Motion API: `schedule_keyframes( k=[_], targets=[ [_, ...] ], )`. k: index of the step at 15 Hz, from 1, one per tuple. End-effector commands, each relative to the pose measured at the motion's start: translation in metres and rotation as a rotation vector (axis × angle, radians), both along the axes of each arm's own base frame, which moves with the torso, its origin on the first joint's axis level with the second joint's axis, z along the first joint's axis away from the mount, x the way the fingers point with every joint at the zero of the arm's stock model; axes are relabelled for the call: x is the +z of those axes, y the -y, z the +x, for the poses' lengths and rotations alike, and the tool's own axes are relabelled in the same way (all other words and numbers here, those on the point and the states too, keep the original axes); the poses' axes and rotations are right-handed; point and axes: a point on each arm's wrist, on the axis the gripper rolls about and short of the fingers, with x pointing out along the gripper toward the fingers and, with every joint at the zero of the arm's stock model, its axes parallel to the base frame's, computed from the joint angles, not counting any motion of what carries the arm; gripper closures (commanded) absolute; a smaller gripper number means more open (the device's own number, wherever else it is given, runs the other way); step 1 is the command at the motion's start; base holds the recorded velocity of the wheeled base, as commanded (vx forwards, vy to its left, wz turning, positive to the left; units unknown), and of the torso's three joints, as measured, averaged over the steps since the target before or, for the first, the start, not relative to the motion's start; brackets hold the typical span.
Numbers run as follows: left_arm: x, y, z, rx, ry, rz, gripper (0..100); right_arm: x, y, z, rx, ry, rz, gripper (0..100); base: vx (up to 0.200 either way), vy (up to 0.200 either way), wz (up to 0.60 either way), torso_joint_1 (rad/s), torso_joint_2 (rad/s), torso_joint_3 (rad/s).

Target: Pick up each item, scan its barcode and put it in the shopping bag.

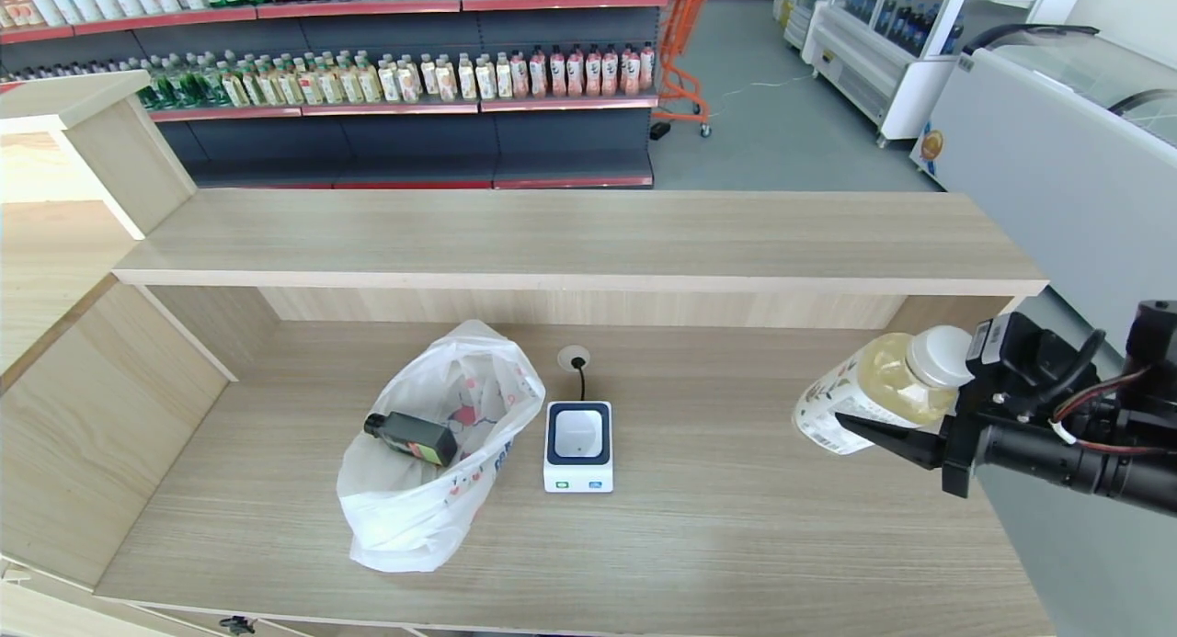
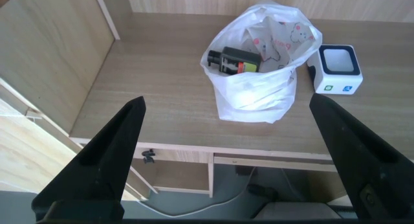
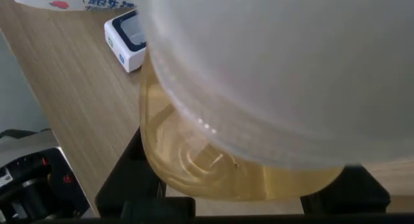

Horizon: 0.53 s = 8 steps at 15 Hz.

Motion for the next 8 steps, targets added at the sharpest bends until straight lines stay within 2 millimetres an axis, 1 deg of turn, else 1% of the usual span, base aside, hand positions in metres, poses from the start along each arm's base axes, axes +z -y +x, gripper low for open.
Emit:
schedule_keyframes(
  k=[1, 7, 8],
  targets=[
    [0.0003, 0.0000, -0.0001, 0.000, 0.001, 0.002, 0, -0.0018, 0.0085, -0.0002, -0.042, 0.019, -0.033, 100, 0.000, 0.000, 0.00, 0.000, 0.00, 0.000],
    [-0.0002, 0.0000, -0.0001, 0.000, 0.001, 0.000, 0, -0.0052, 0.0090, -0.0077, -0.058, 0.016, -0.050, 100, 0.000, 0.000, 0.00, 0.000, 0.00, 0.000],
    [0.0003, 0.0000, -0.0002, 0.000, 0.003, 0.002, 0, -0.0056, 0.0086, -0.0075, -0.057, 0.013, -0.048, 100, 0.000, 0.200, 0.00, 0.002, 0.00, 0.007]
  ],
)
